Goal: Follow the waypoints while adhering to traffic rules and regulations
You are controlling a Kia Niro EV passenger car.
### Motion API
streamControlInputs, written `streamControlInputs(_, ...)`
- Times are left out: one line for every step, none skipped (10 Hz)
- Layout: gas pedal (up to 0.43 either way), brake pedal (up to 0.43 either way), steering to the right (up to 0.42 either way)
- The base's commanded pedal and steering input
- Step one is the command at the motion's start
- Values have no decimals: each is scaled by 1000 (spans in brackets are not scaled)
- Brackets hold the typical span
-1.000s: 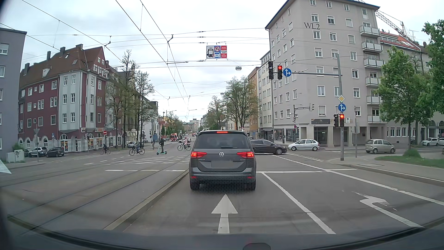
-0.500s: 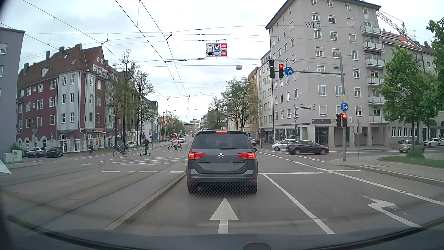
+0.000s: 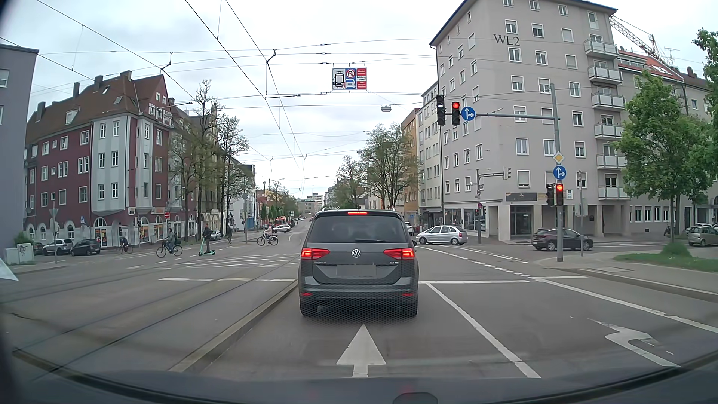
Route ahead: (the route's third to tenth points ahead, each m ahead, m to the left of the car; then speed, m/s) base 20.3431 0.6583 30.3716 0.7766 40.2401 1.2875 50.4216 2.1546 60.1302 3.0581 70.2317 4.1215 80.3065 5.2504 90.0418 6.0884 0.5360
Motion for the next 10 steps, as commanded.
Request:
streamControlInputs(0,49,-5)
streamControlInputs(0,49,-5)
streamControlInputs(0,49,-5)
streamControlInputs(0,55,-5)
streamControlInputs(0,55,-5)
streamControlInputs(0,67,-5)
streamControlInputs(0,73,-5)
streamControlInputs(0,73,-5)
streamControlInputs(0,79,-5)
streamControlInputs(0,85,-5)
